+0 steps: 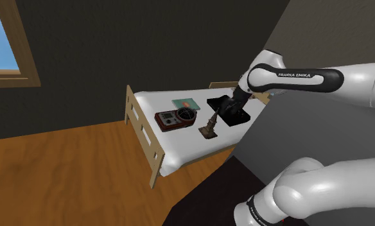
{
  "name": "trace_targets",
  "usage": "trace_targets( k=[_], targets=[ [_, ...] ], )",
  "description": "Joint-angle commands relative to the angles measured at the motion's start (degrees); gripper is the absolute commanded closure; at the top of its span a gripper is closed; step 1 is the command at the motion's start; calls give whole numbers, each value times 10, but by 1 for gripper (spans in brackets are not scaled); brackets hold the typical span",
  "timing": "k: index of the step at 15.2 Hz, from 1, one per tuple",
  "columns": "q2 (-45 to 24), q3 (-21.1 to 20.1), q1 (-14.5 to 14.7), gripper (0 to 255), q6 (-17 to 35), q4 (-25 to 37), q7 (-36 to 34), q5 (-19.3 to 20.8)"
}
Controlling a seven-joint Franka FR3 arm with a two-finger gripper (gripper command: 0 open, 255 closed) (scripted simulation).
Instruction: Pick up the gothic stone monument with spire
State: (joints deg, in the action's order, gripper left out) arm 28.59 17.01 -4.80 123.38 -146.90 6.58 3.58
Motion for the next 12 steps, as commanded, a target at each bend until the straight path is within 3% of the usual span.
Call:
trace_targets(
  k=[1,7,12],
  targets=[
    [-39,20,-2,0,42,2,23,0],
    [-166,73,8,0,152,28,99,-36],
    [-287,105,15,0,223,74,195,-122]
  ],
)
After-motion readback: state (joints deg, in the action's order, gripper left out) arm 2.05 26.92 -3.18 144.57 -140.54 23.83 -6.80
